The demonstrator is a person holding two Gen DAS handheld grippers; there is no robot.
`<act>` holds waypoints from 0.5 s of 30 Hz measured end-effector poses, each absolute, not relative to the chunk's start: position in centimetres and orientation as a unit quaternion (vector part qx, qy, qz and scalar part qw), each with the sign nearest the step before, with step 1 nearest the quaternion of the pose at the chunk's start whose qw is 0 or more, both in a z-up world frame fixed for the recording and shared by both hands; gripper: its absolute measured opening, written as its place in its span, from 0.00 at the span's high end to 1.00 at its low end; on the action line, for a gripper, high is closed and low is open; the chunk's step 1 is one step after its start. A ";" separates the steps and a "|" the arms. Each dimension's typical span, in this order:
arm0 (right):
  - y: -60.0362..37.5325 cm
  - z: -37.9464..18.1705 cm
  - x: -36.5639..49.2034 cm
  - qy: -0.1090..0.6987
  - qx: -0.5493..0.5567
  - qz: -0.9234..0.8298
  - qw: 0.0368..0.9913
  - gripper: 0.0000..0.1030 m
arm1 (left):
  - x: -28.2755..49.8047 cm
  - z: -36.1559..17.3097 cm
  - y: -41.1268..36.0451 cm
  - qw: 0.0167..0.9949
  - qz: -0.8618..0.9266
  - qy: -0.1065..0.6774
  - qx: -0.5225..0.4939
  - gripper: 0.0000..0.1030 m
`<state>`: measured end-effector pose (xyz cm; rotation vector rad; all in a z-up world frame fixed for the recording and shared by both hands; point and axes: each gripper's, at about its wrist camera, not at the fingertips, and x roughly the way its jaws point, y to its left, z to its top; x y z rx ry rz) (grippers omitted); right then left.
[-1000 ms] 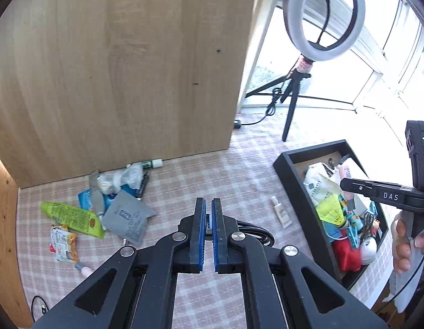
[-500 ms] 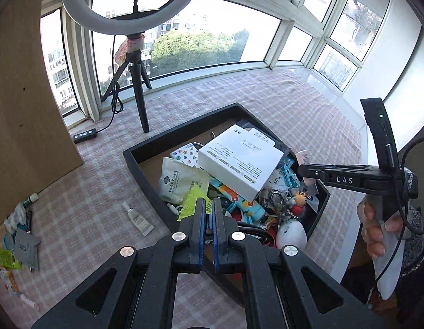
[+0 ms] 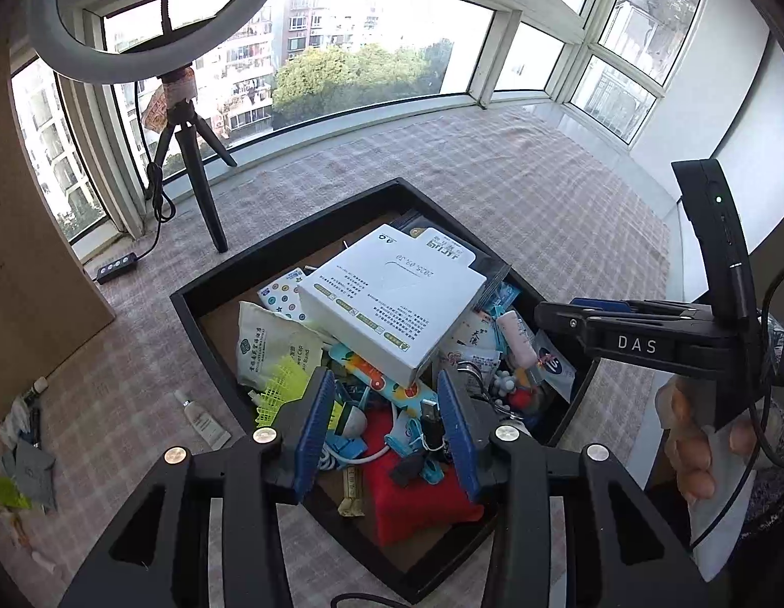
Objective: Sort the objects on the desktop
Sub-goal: 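Carry the black cable and pink tube into the tray and open both grippers, then move both grippers back toward the items on the table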
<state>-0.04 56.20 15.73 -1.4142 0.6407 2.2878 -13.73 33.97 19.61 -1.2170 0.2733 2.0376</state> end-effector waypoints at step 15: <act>48.1 16.9 0.5 0.205 -0.501 0.832 0.121 0.57 | -10.6 19.1 17.6 0.231 0.844 0.055 -0.481 0.61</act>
